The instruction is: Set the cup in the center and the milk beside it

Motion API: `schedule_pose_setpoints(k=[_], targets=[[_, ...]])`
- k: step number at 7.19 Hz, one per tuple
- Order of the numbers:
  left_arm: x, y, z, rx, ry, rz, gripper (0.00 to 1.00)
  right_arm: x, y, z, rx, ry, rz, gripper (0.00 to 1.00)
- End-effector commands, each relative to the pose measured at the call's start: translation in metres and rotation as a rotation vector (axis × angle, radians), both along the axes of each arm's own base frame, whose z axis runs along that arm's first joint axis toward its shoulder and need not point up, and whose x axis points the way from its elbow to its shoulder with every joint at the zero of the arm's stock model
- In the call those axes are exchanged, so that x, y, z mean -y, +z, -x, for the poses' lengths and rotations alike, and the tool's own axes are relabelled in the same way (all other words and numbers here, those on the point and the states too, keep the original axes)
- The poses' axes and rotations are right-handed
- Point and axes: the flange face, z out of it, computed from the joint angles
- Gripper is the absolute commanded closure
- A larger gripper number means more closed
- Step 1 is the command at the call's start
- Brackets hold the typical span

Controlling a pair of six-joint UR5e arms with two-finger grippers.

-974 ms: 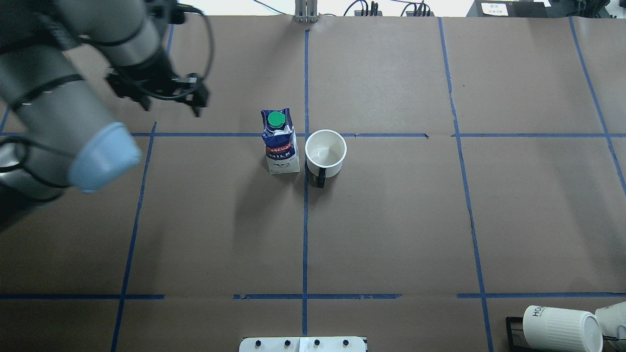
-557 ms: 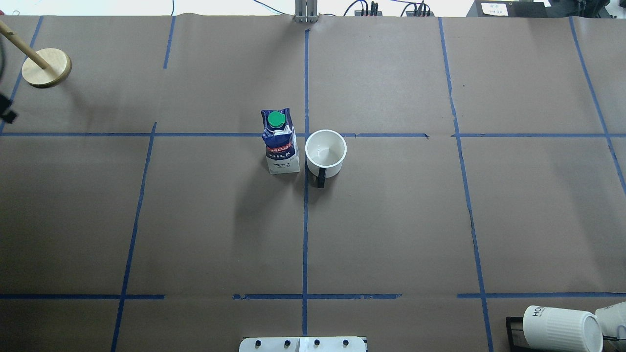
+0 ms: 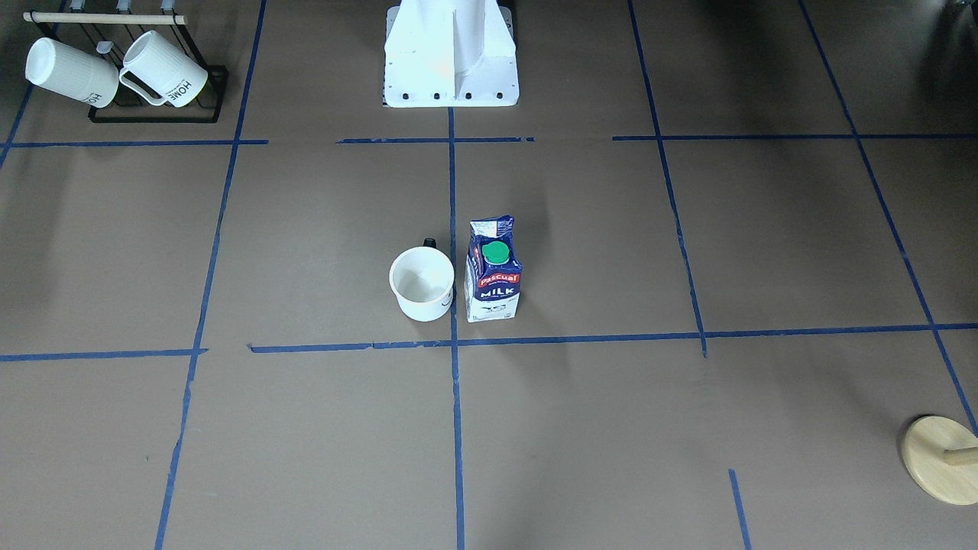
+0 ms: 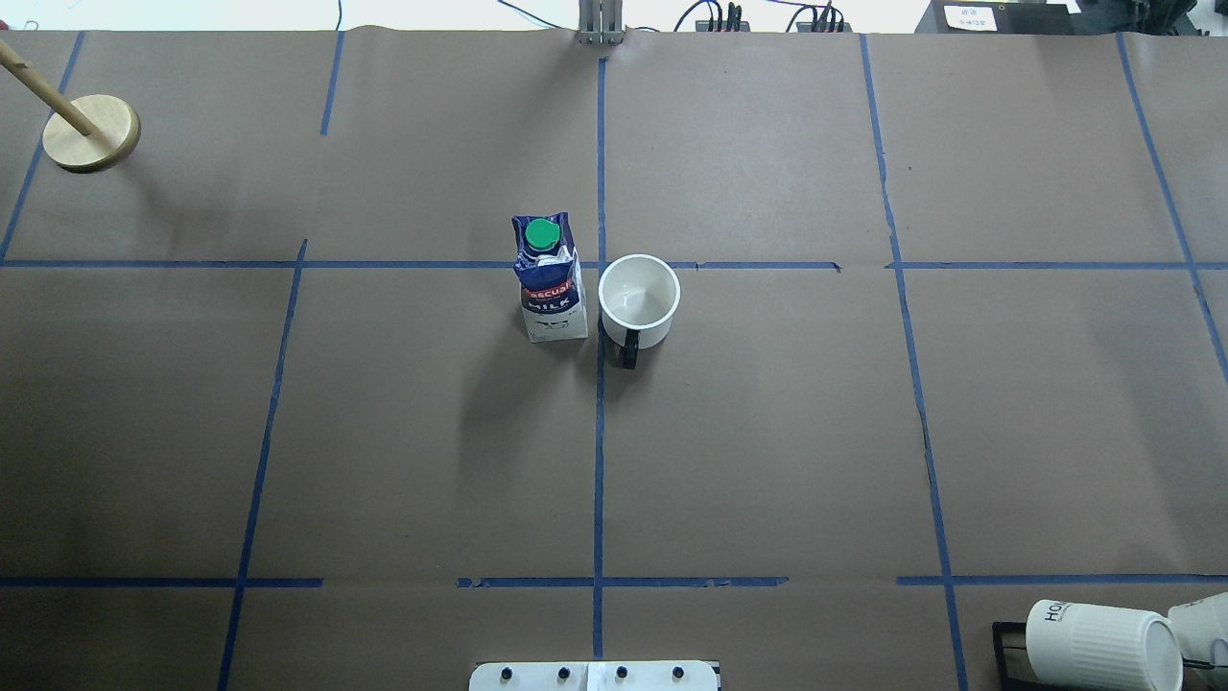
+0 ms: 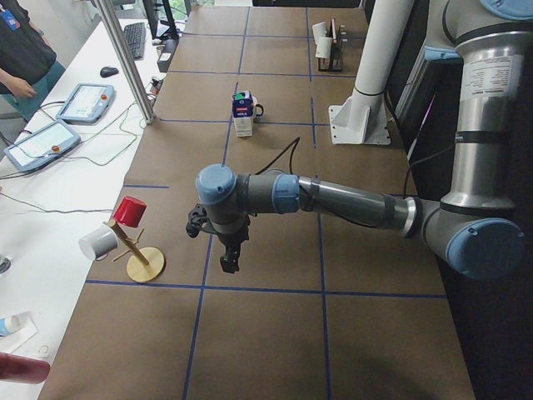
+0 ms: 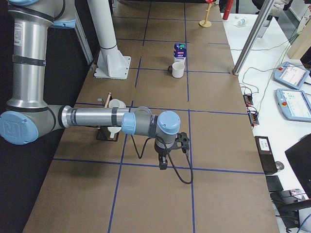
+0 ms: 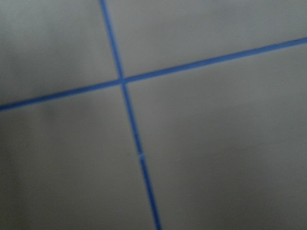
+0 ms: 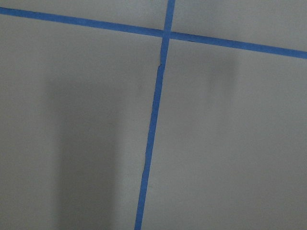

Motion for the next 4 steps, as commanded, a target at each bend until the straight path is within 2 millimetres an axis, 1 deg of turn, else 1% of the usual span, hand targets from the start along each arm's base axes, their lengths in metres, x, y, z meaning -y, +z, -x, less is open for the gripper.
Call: schedule_pose_setpoints(k=[1, 3, 4], targets=[[-0.020, 0.036, 0.005, -0.024, -0.017, 0.037, 0.00, 0.000, -0.001, 0.000, 0.001, -0.002, -0.003, 0.00], [-0.028, 0.050, 0.006, -0.019, -0.023, 0.071, 0.00, -0.003, 0.003, 0.000, 0.002, -0.008, 0.001, 0.00], [-0.024, 0.044, 0.006, -0.008, -0.021, 0.055, 0.00, -0.003, 0.003, 0.000, 0.002, -0.007, 0.002, 0.00]])
